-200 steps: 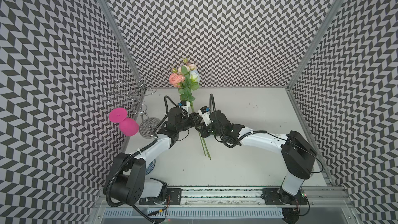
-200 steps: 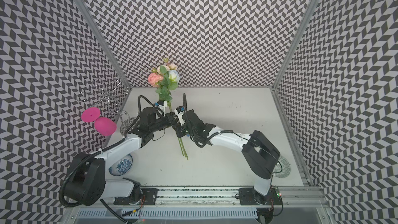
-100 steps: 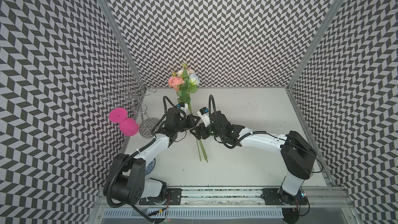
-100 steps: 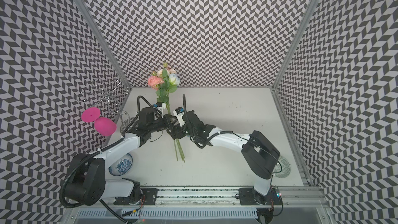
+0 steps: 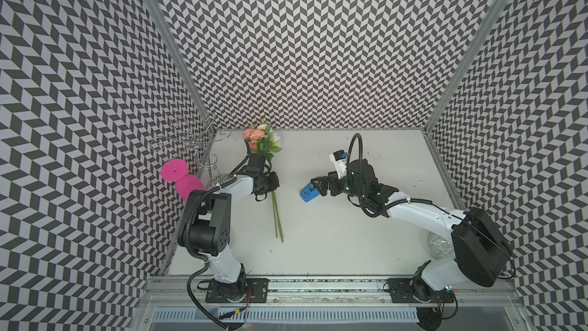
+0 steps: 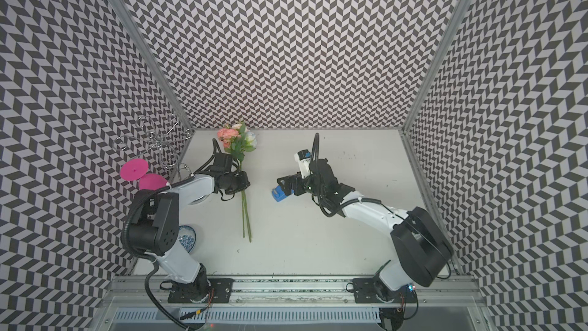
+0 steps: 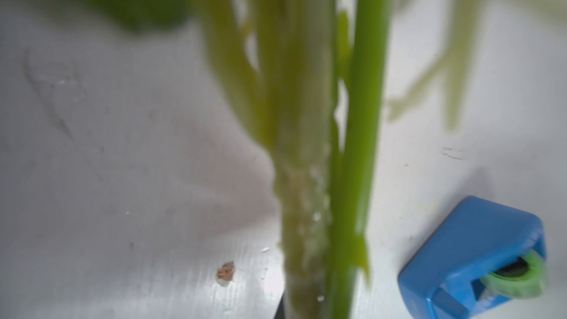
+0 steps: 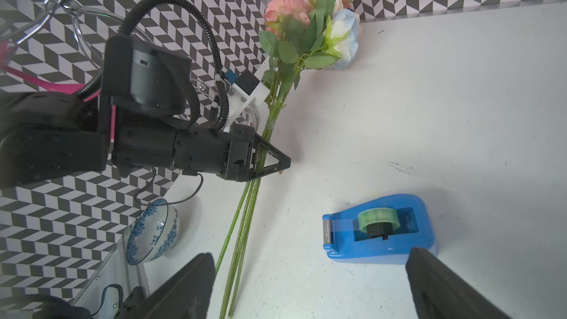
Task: Wrap bouquets with tape
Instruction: Place the wrapped bouquet at the center of the board.
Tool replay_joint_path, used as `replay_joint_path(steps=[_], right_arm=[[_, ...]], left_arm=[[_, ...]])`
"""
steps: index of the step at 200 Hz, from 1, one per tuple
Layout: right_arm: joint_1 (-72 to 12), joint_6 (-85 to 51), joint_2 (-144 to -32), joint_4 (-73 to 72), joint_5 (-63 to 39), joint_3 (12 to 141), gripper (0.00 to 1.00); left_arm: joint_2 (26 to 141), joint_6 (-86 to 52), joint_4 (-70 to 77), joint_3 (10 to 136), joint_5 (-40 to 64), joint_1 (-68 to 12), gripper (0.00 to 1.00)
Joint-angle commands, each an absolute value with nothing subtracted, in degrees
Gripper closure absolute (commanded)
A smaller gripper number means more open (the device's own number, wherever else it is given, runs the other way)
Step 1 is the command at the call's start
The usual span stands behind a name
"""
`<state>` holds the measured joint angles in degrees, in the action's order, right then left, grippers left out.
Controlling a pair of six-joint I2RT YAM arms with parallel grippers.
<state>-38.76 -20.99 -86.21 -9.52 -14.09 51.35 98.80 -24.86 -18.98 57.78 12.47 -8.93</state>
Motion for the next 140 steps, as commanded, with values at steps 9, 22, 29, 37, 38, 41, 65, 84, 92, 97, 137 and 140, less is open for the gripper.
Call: replay_joint_path(steps=[9,22,29,37,38,41,65,84,92,97,137,140], right_arm=[[-37.59,-19.93,-85.72,-11.98,-16.98,49.55,0.01],[-37.29,-19.17,-85.89,-11.44,-18.17,49.64,0.01],[-37.18,-18.92,-85.86,-11.18,-18.36,49.59,0.00],[-37.09,-18.60,-85.67,-11.07,-18.29,49.49,0.00],[-37.09,-18.53,-85.64,-11.03,-18.29,49.44,0.00],[-37.09,-18.40,-85.53,-10.96,-18.19,49.40,0.01],[-36.51,-18.17,-84.76,-11.05,-18.19,48.94,0.01],[-36.05,-18.16,-84.43,-10.91,-18.10,48.85,0.01],[-35.85,-18.17,-84.26,-10.88,-18.17,48.95,0.01],[-35.61,-18.16,-84.12,-10.77,-18.14,49.02,0.00],[-34.11,-17.92,-82.84,-9.78,-17.76,49.90,0.01],[-33.92,-17.91,-82.78,-9.62,-17.68,50.06,0.00]], left_arm=[[105.30,-19.75,-25.35,65.73,7.62,-8.25,1.00],[106.99,-19.56,-25.41,66.23,7.50,-8.25,1.00],[107.50,-19.58,-25.44,66.25,7.02,-8.28,1.00],[108.06,-19.52,-26.19,66.56,6.09,-8.33,1.00],[108.08,-19.56,-26.32,66.64,5.90,-8.34,1.00],[108.21,-19.61,-26.63,66.77,5.46,-8.34,0.99],[108.75,-19.40,-28.47,67.45,2.34,-8.29,0.87],[107.97,-19.80,-29.04,67.30,1.30,-8.26,0.73],[107.64,-19.84,-29.75,67.41,0.84,-8.27,0.67],[107.46,-19.94,-30.21,67.50,0.35,-8.28,0.63],[103.22,-20.39,-31.41,66.95,-0.94,-8.17,0.33],[102.59,-20.46,-31.58,67.08,-1.08,-8.17,0.30]])
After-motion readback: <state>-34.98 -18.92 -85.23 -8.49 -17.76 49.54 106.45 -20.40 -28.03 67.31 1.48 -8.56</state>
